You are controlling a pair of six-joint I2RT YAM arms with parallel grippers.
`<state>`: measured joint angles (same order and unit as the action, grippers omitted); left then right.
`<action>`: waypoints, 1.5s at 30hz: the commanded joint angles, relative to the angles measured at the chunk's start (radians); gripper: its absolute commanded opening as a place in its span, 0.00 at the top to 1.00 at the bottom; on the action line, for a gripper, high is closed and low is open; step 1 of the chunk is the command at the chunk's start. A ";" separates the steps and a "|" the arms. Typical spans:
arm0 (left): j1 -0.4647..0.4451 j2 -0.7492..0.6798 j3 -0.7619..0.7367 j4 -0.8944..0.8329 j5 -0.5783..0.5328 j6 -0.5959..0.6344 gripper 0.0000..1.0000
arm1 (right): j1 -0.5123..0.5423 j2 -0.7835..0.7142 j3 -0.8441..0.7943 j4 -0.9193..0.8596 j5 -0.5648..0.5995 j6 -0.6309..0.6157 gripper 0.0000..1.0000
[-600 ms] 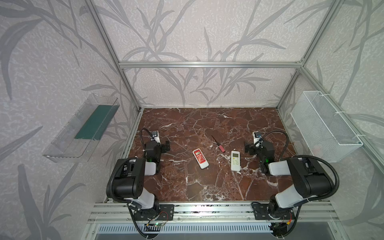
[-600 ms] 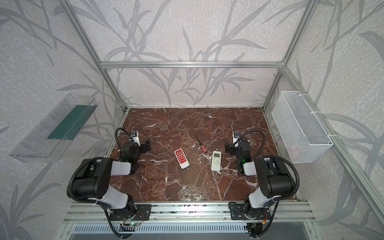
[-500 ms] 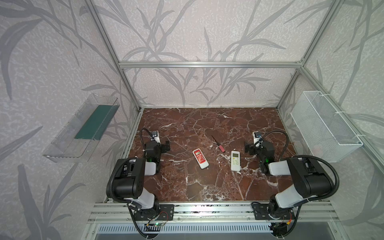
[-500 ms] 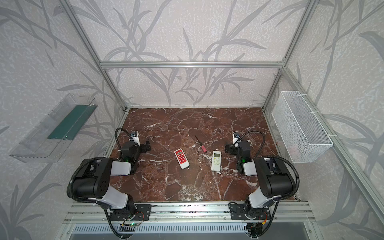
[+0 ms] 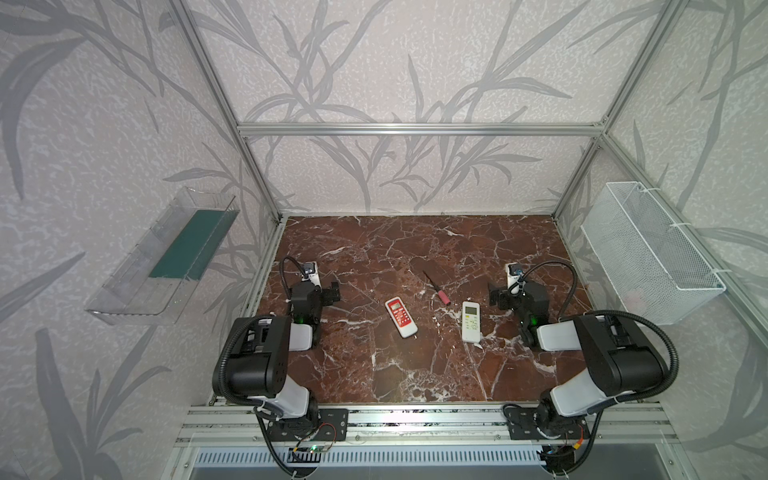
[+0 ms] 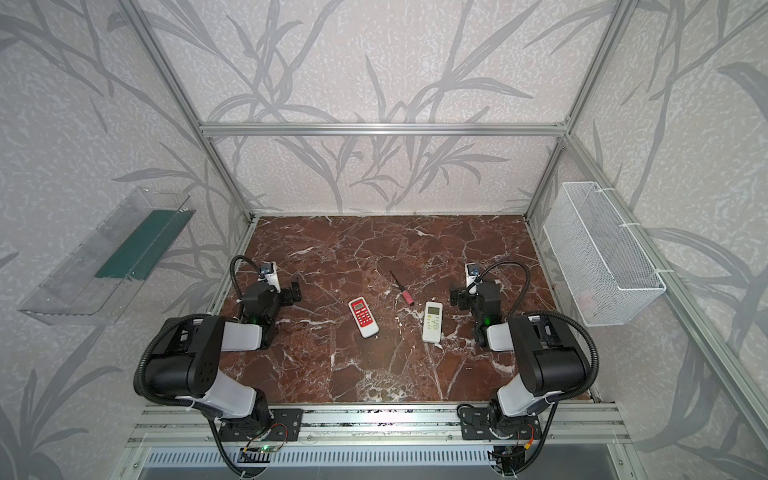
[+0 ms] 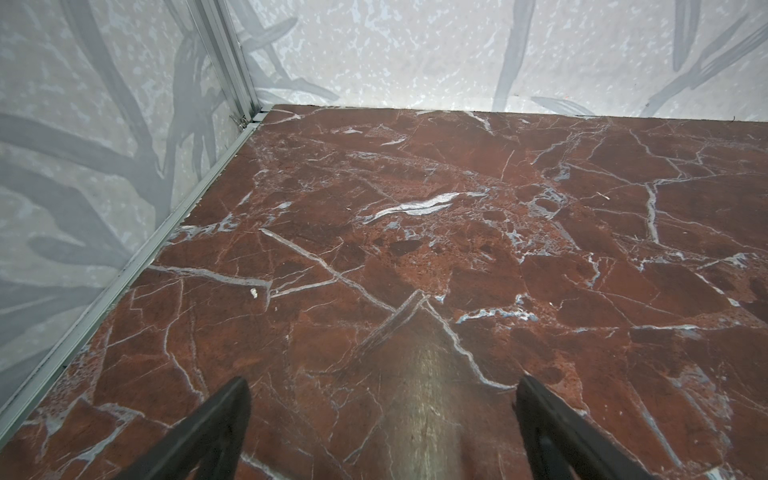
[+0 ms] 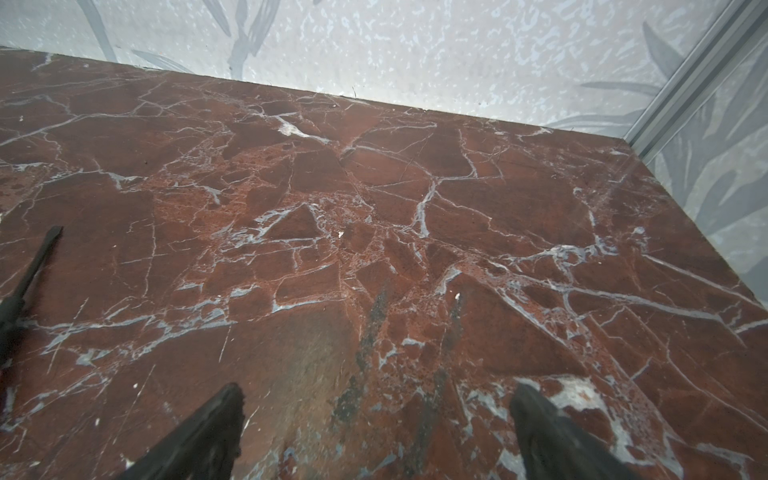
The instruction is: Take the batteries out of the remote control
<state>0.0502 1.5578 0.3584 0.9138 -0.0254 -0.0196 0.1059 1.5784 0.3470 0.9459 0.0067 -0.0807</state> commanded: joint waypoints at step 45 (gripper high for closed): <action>-0.018 -0.125 0.073 -0.193 -0.034 -0.002 0.01 | 0.074 -0.329 0.133 -0.458 0.045 0.004 0.01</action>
<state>0.0399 1.5131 0.3660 0.8429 -0.0254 -0.0162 0.1665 1.3106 0.4046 0.6987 -0.0025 -0.1158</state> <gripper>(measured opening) 0.991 0.993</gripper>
